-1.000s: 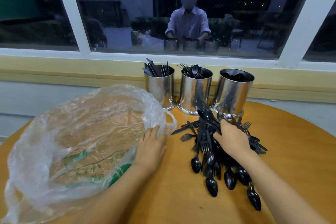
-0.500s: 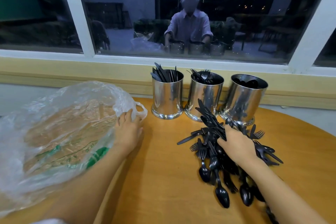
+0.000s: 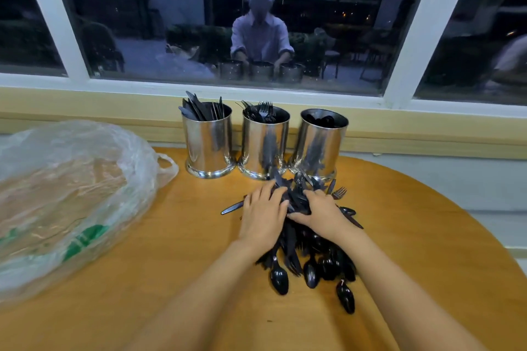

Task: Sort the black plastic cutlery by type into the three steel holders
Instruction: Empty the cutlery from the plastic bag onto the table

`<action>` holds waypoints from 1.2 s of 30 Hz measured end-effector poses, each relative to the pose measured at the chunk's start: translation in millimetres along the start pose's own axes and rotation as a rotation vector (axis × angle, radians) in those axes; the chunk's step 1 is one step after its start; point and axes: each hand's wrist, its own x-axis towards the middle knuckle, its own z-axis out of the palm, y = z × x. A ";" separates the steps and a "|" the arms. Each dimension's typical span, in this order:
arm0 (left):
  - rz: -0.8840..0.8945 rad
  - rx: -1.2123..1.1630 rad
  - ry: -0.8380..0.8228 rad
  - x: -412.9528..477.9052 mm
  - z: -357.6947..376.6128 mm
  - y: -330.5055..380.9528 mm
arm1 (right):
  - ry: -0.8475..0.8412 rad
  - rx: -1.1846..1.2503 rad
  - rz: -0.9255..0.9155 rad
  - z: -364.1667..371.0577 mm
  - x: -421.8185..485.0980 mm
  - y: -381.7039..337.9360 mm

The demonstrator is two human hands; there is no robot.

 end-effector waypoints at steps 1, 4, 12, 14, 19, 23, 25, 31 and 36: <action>-0.026 0.026 -0.034 0.4 4.2 -1.3 | 0.009 -0.003 -0.011 -4.4 -1.7 4.9; -0.060 0.067 -0.065 1.4 10.3 -5.1 | 0.117 -0.033 0.013 -19.8 -9.2 28.8; -0.017 0.133 -0.214 13.4 26.3 6.4 | 0.001 0.098 0.076 15.1 -9.0 58.2; -0.026 0.144 -0.204 12.9 23.8 -1.6 | 0.018 0.094 0.057 20.9 -7.3 52.9; -0.062 0.176 -0.183 -1.3 10.7 -30.0 | 0.004 0.110 -0.005 29.0 -3.2 25.2; -0.101 0.196 -0.173 -16.8 -7.7 -54.1 | -0.035 0.132 -0.070 37.5 1.6 -0.8; -0.109 0.209 -0.181 -23.3 -17.6 -65.3 | -0.055 0.151 -0.094 37.1 4.8 -8.7; -0.063 0.205 -0.104 -48.3 -38.1 -76.8 | 0.016 0.110 -0.149 20.4 -29.2 -9.5; -0.021 0.154 -0.181 -76.2 -33.7 -77.0 | -0.082 -0.064 -0.195 34.8 -86.4 6.4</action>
